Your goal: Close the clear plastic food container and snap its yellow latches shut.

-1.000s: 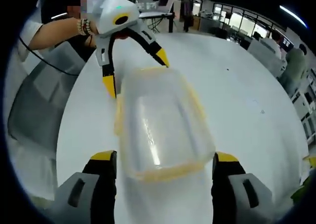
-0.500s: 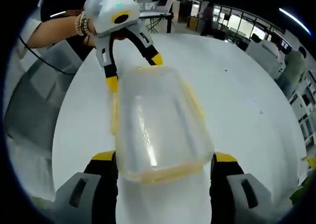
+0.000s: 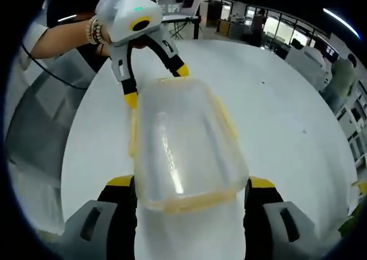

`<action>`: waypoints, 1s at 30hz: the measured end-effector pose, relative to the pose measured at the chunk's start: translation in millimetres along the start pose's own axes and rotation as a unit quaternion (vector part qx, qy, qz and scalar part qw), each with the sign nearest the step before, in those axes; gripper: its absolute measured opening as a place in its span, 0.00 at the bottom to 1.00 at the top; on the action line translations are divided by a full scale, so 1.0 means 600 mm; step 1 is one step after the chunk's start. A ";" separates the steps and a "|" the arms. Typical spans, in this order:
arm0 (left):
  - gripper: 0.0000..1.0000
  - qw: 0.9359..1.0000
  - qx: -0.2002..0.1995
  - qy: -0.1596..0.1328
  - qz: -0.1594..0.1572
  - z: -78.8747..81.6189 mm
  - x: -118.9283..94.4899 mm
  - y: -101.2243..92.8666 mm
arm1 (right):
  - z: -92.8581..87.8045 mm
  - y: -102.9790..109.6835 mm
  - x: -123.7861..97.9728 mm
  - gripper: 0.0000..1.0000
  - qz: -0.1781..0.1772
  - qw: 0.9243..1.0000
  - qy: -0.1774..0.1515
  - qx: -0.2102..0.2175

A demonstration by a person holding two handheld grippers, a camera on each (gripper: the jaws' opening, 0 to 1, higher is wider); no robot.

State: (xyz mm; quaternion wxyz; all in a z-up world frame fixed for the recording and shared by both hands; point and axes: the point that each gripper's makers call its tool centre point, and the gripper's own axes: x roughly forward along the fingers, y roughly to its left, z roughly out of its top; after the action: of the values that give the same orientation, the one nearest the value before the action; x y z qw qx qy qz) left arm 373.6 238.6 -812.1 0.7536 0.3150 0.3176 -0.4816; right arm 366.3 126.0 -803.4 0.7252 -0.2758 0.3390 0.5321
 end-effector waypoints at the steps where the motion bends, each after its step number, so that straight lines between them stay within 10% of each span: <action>1: 0.53 1.000 0.000 0.003 0.000 -0.003 -0.003 0.000 | 0.002 0.001 0.001 0.74 0.001 1.000 -0.001 0.000; 30: 0.53 0.999 -0.004 0.047 0.001 -0.184 -0.132 0.036 | 0.166 0.100 0.125 0.75 0.008 1.000 -0.016 0.007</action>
State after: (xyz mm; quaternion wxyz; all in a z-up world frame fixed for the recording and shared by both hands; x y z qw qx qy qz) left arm 347.8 373.9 -812.5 0.7396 0.3343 0.3543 -0.4644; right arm 343.5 262.6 -803.2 0.7285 -0.2593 0.3335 0.5393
